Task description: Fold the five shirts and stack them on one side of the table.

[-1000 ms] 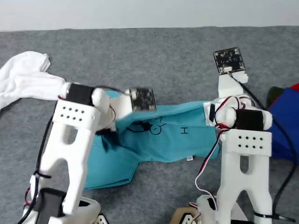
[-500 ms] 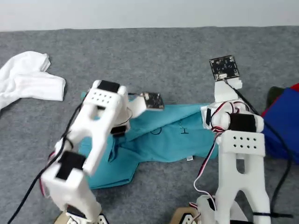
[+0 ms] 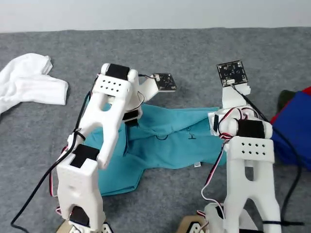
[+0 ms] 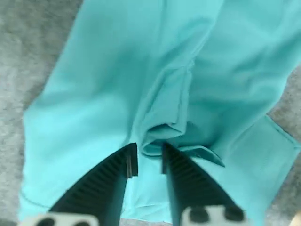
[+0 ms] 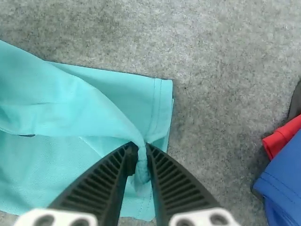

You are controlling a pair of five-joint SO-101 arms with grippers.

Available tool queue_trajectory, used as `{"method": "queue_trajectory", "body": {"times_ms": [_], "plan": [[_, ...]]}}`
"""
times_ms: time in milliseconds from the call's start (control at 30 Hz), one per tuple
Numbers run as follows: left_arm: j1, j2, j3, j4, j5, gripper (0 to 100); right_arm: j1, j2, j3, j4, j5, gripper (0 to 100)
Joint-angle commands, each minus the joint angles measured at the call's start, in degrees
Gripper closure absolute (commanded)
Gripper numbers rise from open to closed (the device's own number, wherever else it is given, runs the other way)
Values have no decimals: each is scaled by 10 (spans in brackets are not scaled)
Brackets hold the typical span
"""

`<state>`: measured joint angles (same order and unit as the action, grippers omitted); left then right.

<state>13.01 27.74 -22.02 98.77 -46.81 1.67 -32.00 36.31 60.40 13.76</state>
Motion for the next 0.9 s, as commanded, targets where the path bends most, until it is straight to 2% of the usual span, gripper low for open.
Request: {"method": "queue_trajectory", "body": {"times_ms": [0,167,300,633,767,867], "plan": [[4,-6,-35,17,4,859,7,-15,-6,-9,-3,991],[5,-19,-54,18,4,855,7,-15,-5,-9,-3,991],[7,-95,-12,18,4,856,7,-15,-5,-9,-3,991],[2,-331,275,11,3,859,7,-15,-5,-9,-4,990],[1,-345,365,-47,4,859,7,-15,-5,-9,-4,990],[1,-345,433,-127,13,859,7,-16,-5,-8,-5,990]]}}
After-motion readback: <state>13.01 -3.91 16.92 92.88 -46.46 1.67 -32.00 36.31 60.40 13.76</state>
